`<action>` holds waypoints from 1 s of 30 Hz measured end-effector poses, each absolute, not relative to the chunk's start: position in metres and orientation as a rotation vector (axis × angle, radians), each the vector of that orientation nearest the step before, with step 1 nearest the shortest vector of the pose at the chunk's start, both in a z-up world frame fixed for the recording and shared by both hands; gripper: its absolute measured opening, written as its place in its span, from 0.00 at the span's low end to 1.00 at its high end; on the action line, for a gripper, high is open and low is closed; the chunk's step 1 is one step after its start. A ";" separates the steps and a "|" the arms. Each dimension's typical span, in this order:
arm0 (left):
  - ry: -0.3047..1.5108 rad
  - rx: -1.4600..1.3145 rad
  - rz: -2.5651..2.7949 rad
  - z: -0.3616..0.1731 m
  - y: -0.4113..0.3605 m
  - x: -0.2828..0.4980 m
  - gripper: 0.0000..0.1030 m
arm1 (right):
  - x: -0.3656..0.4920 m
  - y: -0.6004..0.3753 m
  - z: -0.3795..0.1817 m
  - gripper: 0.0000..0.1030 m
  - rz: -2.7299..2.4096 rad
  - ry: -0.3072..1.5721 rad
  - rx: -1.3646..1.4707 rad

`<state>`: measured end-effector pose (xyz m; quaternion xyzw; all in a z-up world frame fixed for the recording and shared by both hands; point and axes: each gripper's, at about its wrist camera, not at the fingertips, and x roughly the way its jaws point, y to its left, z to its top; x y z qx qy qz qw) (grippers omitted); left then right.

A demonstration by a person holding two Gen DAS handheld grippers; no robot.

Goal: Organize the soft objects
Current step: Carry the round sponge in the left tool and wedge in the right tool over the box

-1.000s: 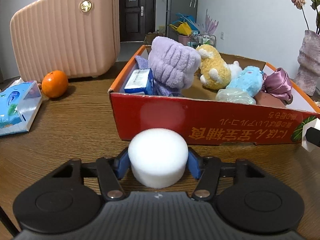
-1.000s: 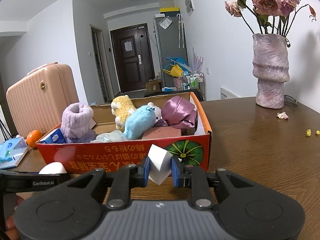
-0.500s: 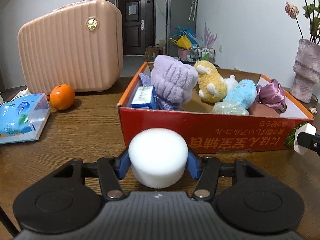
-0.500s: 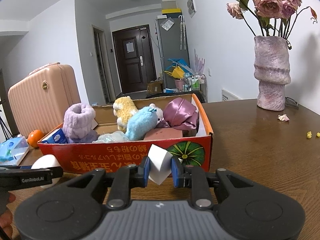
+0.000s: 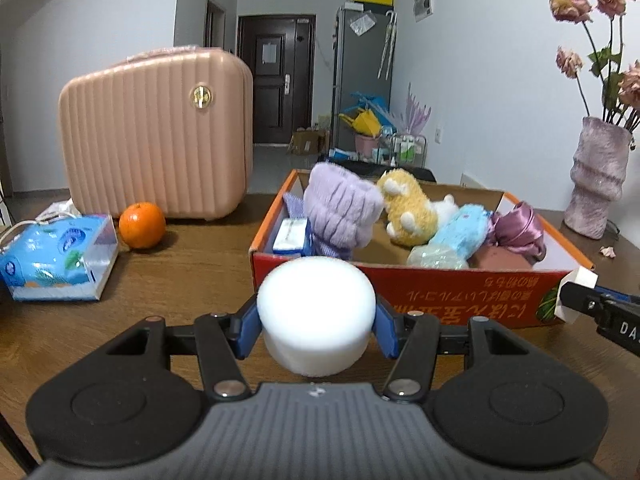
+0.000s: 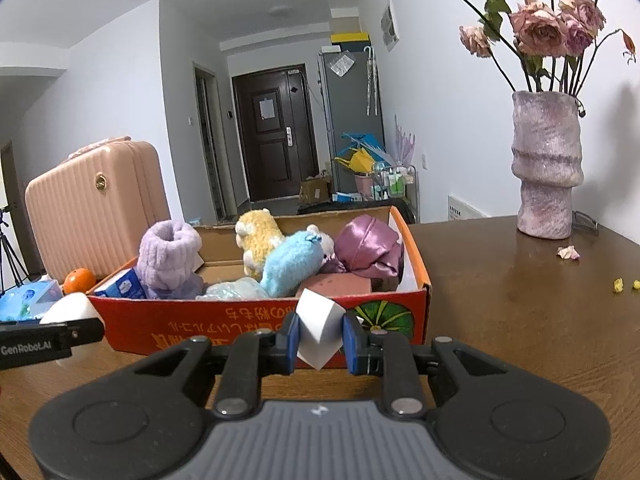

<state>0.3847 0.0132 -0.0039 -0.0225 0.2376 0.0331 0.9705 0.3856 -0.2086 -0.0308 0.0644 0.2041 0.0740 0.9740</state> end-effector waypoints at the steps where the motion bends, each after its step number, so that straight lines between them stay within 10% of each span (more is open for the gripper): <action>1: 0.469 -0.044 0.067 -0.002 0.013 0.383 0.56 | 0.385 -0.208 -0.030 0.21 0.150 0.407 0.130; 30: 0.365 -0.095 0.029 0.023 -0.015 0.432 0.56 | 0.426 -0.189 -0.018 0.22 0.146 0.241 0.114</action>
